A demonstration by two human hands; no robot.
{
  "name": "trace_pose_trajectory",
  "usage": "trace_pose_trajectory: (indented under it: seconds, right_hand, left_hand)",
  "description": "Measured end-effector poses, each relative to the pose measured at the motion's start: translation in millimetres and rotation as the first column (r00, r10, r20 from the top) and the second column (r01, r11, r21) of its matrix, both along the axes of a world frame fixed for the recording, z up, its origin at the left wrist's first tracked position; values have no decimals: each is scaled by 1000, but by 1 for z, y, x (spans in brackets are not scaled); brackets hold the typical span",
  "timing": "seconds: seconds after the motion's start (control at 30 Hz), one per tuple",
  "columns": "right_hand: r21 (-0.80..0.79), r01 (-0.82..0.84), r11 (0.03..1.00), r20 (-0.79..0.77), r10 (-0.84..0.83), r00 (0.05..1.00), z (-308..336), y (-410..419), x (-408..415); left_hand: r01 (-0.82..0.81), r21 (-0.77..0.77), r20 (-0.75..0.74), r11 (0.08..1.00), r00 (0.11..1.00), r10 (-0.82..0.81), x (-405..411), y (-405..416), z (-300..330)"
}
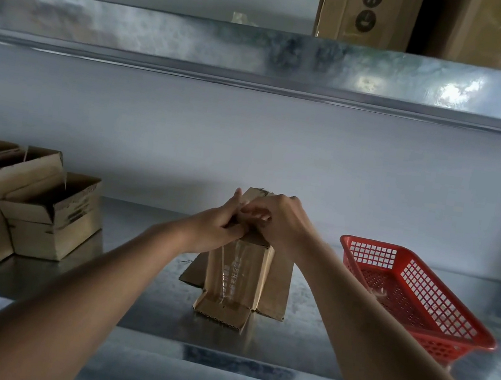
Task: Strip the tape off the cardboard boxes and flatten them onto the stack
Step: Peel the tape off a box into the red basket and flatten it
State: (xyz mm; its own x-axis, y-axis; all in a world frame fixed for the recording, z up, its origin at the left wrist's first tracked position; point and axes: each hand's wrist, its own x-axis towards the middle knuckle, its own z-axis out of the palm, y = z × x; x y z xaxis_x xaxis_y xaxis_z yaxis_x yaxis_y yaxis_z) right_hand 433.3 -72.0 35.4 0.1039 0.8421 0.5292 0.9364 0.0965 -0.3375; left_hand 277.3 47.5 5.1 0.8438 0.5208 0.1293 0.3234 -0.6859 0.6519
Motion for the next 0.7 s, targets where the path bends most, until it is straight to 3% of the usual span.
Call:
trace_pose_trajectory:
  seconds: [0.13, 0.23, 0.43, 0.7]
  right_hand:
    - [168, 144, 975, -173, -115, 978, -5, -2, 3]
    - [206, 277, 939, -257, -221, 941, -3, -5, 15]
    - [148, 339, 929, -364, -268, 892, -4, -29, 47]
    - [-2, 568, 823, -399, -522, 754, -13, -90, 101]
  left_hand:
    - [-53, 25, 2, 998, 999, 53, 1, -11, 7]
    - [-116, 121, 36, 986, 993, 112, 5, -24, 21]
    - [-151, 333, -159, 931, 964, 213, 30, -51, 33]
    - [-202, 381, -94, 902, 962, 255, 45, -74, 40]
